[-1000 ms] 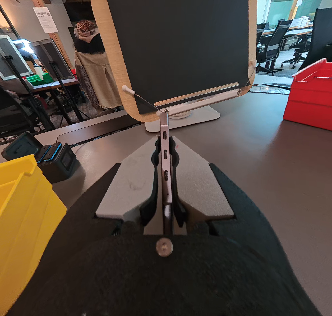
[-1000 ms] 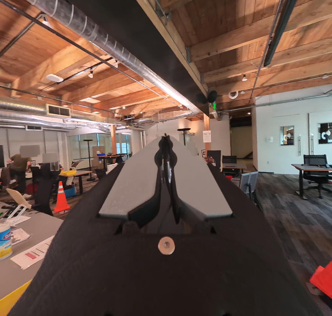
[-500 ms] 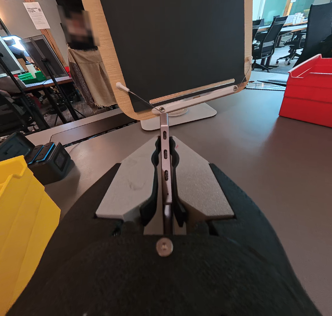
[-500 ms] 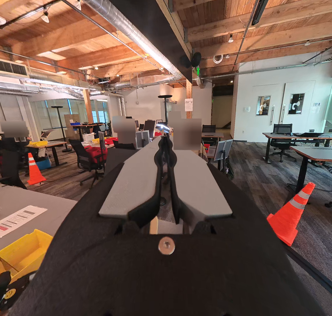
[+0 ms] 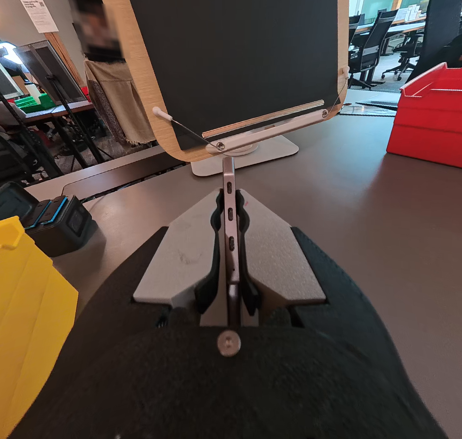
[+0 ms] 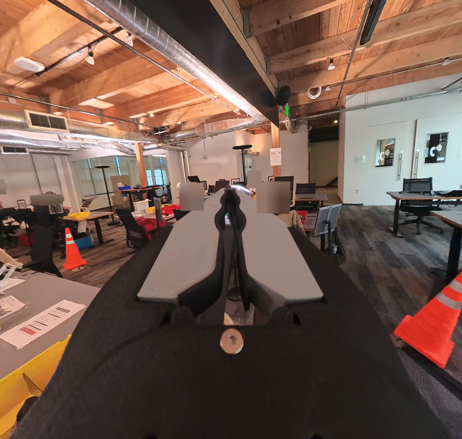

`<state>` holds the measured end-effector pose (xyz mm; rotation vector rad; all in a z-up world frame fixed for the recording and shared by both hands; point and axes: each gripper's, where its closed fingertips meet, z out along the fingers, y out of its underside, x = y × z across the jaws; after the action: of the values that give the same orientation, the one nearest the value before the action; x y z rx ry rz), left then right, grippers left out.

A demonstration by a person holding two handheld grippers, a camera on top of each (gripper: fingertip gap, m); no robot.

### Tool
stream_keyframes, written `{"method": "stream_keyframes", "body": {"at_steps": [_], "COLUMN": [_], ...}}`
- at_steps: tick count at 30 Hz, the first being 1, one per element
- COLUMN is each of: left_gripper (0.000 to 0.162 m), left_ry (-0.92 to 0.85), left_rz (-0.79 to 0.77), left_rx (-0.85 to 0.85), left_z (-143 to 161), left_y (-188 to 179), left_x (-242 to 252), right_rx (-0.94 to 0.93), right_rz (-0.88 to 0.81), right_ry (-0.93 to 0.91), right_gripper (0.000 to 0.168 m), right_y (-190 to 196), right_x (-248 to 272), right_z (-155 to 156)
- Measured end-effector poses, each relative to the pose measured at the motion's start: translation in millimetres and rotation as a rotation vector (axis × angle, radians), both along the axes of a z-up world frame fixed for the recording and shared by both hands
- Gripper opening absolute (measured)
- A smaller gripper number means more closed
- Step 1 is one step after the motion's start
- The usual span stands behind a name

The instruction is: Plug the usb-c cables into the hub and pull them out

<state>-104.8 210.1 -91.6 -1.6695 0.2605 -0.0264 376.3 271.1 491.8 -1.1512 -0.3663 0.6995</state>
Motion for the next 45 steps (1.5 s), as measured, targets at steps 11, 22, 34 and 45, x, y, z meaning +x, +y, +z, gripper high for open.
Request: {"method": "stream_keyframes", "body": {"at_steps": [11,22,34,45], "left_gripper": [0.006,0.006,0.006,0.006], "left_ry": [0.007,0.007,-0.005,0.004], "left_rz": [-0.005,-0.007,-0.018,-0.03], "left_rx": [-0.003,0.003,0.023,0.018], "left_z": [-1,0,6,5], "left_y": [1,0,-2,-2], "left_x": [2,2,5,10], "right_rx": [0.007,0.051,-0.106,-0.431], "right_rz": [0.026,0.046,0.197,0.347], "right_ry": [-0.008,-0.032,-0.183,-0.554], "right_gripper": [0.0,0.0,0.0,0.0], "right_y": [1,-16,9,-8], "right_x": [-14,-33,-39,21], "right_z": [8,31,-92,-335]}}
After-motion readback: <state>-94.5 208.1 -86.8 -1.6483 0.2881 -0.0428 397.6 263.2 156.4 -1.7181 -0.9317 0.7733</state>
